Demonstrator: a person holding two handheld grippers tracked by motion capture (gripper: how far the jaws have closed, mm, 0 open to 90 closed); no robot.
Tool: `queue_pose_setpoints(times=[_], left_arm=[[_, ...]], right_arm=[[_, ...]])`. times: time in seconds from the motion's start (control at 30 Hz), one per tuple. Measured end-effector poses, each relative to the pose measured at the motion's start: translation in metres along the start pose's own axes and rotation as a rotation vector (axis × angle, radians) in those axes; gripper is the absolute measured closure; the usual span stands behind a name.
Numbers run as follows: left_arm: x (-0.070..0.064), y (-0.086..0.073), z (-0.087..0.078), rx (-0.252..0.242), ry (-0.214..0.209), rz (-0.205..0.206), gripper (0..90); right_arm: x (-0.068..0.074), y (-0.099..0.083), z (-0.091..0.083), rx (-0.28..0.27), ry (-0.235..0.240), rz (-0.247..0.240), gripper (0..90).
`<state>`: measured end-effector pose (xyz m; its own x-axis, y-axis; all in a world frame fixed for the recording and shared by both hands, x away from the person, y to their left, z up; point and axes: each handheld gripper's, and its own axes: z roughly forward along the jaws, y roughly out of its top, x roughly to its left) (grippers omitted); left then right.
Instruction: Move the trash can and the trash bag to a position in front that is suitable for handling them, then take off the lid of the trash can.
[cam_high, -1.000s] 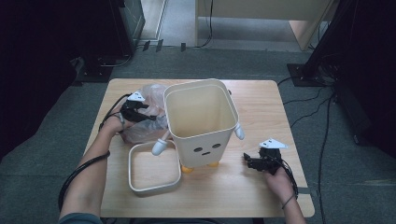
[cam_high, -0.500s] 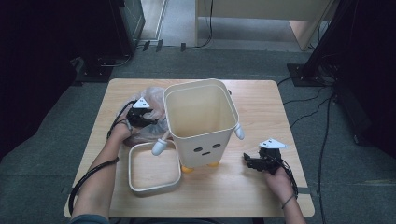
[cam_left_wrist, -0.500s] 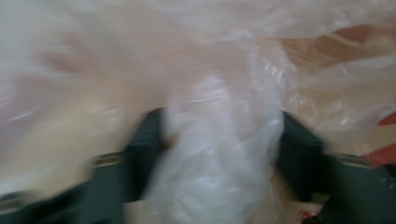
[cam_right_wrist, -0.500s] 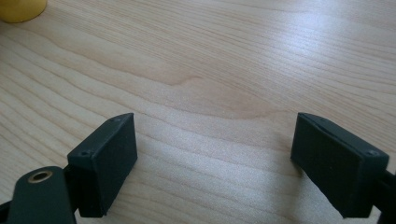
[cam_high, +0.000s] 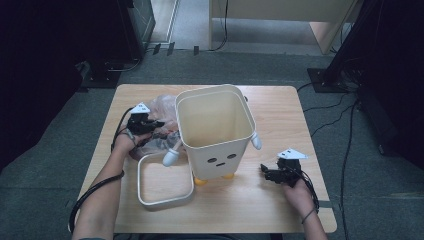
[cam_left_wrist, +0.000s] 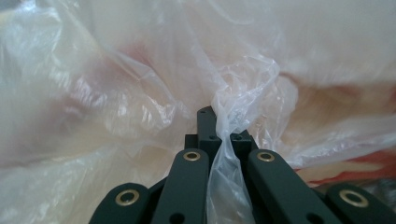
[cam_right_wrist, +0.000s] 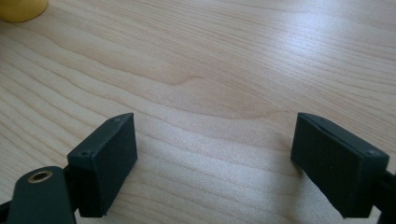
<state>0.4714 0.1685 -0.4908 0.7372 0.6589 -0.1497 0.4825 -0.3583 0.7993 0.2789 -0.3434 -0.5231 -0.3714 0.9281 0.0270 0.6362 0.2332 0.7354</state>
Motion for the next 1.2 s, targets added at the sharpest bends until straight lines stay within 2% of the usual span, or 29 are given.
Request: queue_pose_setpoints(times=[0.2, 0.33, 0.47, 0.53, 0.7, 1.0, 1.07, 1.2], left_arm=[[0.007, 0.025, -0.028, -0.022, -0.036, -0.065, 89.7], [0.010, 0.037, -0.045, -0.018, -0.025, -0.054, 89.6], [0.016, 0.044, -0.062, -0.069, -0.029, -0.107, 89.6], [0.018, 0.046, -0.071, -0.080, -0.027, -0.126, 89.6], [0.020, 0.052, -0.088, -0.125, -0.041, -0.156, 89.6], [0.020, 0.078, -0.122, -0.229, -0.059, -0.170, 89.7], [0.019, 0.084, -0.129, -0.235, -0.051, -0.153, 89.7], [0.018, 0.095, -0.144, -0.257, -0.050, -0.147, 89.6]], right_arm=[[0.000, 0.000, 0.000, 0.000, 0.001, -0.001, 14.1], [0.000, 0.000, 0.000, 0.000, 0.002, -0.001, 14.1], [0.000, 0.000, 0.000, 0.000, 0.001, -0.002, 14.1], [0.000, 0.000, 0.000, 0.000, 0.002, -0.001, 14.0], [0.000, 0.000, 0.000, 0.000, 0.002, -0.002, 14.1], [0.000, 0.000, 0.000, 0.000, 0.002, -0.002, 14.1], [0.000, 0.000, 0.000, 0.000, 0.002, -0.001, 14.1], [0.000, 0.000, 0.000, 0.000, 0.002, -0.001, 14.1]])
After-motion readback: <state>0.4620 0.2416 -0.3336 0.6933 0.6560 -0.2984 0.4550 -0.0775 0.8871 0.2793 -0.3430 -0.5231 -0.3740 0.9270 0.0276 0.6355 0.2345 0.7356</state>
